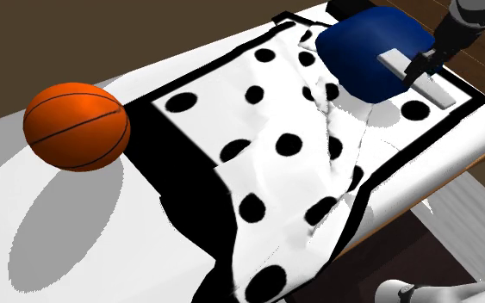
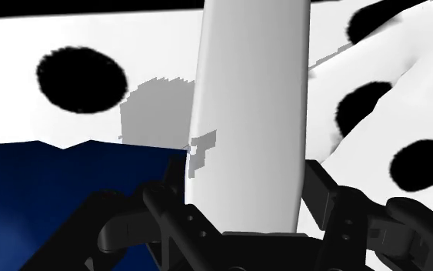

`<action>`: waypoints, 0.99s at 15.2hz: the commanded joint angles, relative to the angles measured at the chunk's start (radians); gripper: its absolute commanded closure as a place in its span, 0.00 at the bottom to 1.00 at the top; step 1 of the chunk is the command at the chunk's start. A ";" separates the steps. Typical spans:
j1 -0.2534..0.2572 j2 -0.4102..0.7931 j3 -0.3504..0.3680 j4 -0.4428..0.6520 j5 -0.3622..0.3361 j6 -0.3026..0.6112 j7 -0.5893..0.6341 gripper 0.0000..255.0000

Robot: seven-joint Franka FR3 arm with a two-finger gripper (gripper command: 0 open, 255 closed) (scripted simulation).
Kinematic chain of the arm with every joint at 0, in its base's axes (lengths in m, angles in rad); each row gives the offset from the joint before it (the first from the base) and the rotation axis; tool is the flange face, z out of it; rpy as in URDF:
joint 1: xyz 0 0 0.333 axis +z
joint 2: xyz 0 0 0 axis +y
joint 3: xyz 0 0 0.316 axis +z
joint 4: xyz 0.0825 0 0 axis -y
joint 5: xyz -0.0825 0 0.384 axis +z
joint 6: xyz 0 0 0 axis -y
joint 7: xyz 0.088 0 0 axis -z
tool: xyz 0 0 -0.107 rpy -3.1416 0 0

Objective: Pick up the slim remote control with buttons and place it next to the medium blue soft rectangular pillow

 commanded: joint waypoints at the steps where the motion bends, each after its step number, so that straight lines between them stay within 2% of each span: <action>1: -0.021 0.022 -0.029 0.024 0.003 -0.003 -0.052 1.00; 8: -0.100 0.156 -0.121 0.175 0.047 -0.028 -0.236 1.00; 15: -0.209 0.344 -0.189 0.397 0.134 -0.085 -0.418 1.00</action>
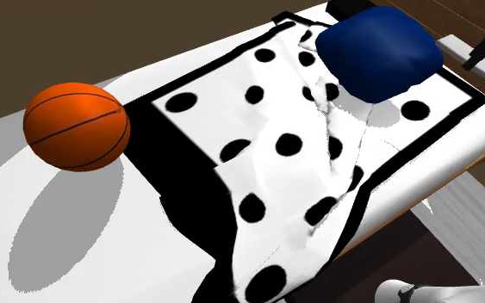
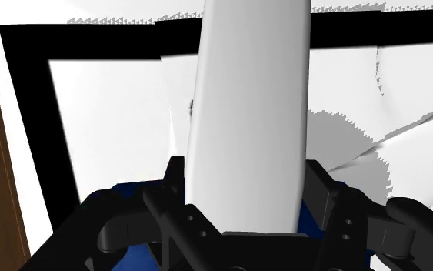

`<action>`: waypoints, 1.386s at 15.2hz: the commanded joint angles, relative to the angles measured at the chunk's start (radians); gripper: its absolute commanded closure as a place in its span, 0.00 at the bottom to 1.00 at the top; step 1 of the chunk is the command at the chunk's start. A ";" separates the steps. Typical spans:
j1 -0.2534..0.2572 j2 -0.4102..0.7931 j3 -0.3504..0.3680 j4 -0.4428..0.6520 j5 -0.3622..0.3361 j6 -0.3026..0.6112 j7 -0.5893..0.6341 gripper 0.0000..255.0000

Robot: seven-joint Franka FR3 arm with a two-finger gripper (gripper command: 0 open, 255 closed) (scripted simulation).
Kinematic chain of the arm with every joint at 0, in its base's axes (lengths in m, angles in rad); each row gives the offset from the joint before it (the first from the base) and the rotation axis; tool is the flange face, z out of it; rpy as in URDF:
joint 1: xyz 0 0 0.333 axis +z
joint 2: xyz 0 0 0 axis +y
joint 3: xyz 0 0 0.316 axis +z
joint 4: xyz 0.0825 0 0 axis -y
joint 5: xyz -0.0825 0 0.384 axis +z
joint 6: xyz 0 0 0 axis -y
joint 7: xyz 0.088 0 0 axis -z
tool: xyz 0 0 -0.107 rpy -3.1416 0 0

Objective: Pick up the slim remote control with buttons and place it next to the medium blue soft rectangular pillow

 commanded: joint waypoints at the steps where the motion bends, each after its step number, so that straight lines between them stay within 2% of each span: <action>1: -0.041 0.066 -0.016 0.088 0.032 -0.030 -0.057 1.00; 5: -0.135 0.205 -0.031 0.273 0.096 -0.093 -0.147 1.00; 8: -0.223 0.327 -0.031 0.453 0.148 -0.160 -0.201 1.00; 10: -0.294 0.426 -0.024 0.611 0.184 -0.222 -0.228 1.00; 12: -0.381 0.547 -0.007 0.822 0.221 -0.307 -0.239 1.00; 21: -0.321 0.483 -0.017 0.580 0.203 -0.138 -0.259 1.00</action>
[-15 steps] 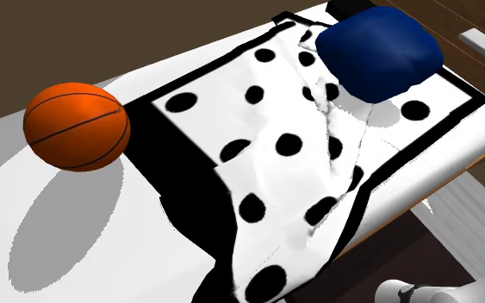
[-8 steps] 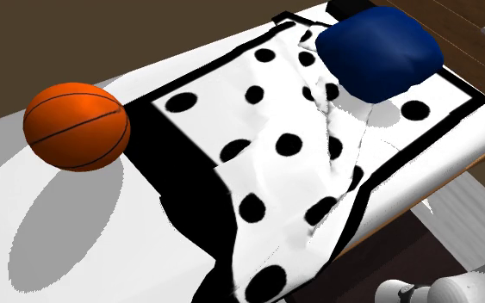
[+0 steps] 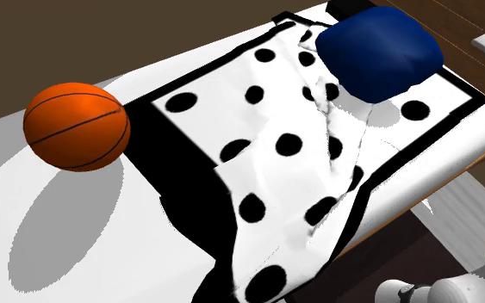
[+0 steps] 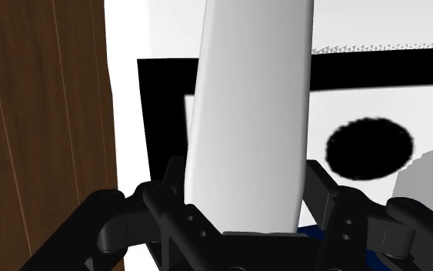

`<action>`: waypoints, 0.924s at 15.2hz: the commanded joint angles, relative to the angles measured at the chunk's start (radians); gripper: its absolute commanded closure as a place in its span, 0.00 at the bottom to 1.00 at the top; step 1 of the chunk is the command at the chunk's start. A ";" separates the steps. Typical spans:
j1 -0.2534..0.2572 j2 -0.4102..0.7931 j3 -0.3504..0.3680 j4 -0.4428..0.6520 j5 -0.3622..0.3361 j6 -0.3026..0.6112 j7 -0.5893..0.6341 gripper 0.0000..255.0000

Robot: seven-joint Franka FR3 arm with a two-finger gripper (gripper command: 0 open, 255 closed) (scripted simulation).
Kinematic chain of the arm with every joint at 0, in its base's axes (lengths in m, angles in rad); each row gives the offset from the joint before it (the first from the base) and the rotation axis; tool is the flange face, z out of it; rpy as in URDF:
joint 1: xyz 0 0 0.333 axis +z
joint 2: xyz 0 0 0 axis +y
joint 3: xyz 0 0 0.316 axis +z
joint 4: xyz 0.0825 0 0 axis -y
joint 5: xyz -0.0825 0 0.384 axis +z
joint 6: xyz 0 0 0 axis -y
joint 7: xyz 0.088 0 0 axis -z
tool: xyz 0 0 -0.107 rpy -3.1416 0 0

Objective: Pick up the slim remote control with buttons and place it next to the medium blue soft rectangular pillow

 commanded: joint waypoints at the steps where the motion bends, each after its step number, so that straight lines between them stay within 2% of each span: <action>1: 0.011 -0.009 -0.001 -0.044 -0.002 0.034 -0.003 1.00; 14: 0.043 -0.011 0.002 -0.229 0.004 0.210 -0.022 1.00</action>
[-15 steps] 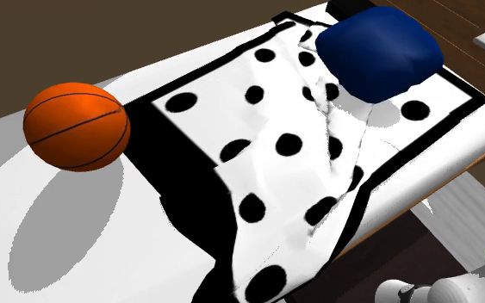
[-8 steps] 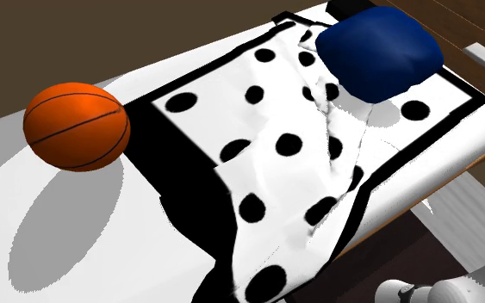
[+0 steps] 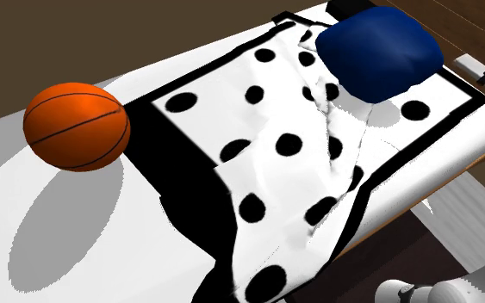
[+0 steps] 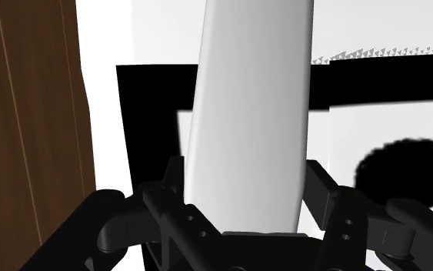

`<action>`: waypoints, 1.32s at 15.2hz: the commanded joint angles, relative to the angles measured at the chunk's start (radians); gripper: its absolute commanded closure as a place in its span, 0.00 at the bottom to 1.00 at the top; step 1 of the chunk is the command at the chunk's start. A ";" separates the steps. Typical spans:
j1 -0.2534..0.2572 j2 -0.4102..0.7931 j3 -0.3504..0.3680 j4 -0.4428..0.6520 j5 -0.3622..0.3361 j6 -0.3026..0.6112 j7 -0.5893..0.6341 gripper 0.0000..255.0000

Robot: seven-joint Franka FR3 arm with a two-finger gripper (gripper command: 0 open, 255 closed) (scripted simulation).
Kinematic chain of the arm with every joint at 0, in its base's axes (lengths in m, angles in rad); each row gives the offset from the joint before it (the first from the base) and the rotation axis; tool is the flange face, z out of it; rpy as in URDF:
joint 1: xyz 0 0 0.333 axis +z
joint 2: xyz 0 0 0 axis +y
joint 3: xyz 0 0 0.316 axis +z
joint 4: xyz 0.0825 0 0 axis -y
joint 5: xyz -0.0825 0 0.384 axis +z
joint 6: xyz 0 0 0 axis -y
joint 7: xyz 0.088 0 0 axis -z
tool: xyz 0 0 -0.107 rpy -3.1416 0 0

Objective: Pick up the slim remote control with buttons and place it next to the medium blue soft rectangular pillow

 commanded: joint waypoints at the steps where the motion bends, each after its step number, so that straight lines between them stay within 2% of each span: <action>1: 0.003 0.005 0.002 -0.019 0.003 0.023 -0.002 1.00; 13: 0.009 0.046 0.016 -0.115 0.024 0.156 -0.020 1.00; 20: 0.009 0.046 0.016 -0.114 0.024 0.155 -0.020 1.00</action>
